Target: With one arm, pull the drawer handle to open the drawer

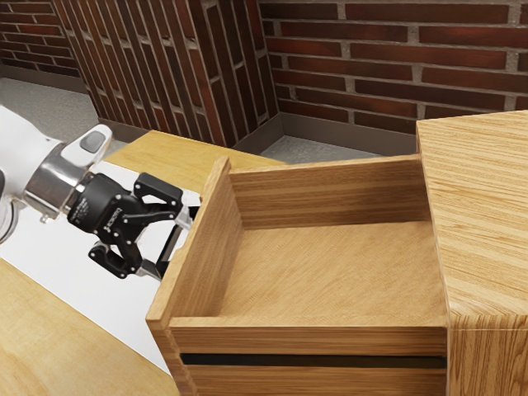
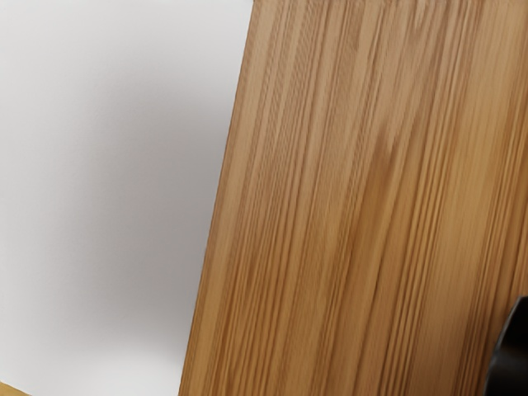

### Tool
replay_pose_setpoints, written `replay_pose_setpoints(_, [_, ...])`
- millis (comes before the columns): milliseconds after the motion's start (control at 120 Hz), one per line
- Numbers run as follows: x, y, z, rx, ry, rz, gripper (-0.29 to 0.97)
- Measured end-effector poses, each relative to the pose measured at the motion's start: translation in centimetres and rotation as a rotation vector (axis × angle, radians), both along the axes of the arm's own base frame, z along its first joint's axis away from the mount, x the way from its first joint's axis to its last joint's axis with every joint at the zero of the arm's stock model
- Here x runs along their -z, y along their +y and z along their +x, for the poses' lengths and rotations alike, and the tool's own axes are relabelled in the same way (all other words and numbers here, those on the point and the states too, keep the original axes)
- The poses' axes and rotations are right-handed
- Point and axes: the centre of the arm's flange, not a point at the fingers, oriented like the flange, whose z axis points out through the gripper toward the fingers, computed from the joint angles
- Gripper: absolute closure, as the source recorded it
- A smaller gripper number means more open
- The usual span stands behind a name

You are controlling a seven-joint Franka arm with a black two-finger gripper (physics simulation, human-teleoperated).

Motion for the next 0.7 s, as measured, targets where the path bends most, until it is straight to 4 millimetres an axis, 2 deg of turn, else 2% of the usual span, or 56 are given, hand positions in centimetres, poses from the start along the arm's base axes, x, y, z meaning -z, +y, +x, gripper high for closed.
replay_pose_setpoints(150, [0.1, 0.8, -0.4, -0.010, 0.005, 0.002, 0.01])
replay_pose_setpoints(433, [0.6, 0.5, -0.6, -0.004, 0.019, 0.005, 0.01])
replay_pose_setpoints(517, [-0.4, 0.5, -1.1, -0.010, 0.002, 0.019, 0.01])
replay_pose_setpoints(542, [-1.6, 0.5, -1.6, -0.017, -0.019, 0.032, 0.01])
replay_pose_setpoints(592, [-5.8, 0.2, -3.5, -0.033, -0.091, 0.073, 0.01])
replay_pose_setpoints(625, [-10.6, -0.6, -5.8, -0.044, -0.174, 0.112, 0.01])
replay_pose_setpoints(700, [-22.4, -1.9, -13.4, -0.102, -0.366, 0.185, 0.00])
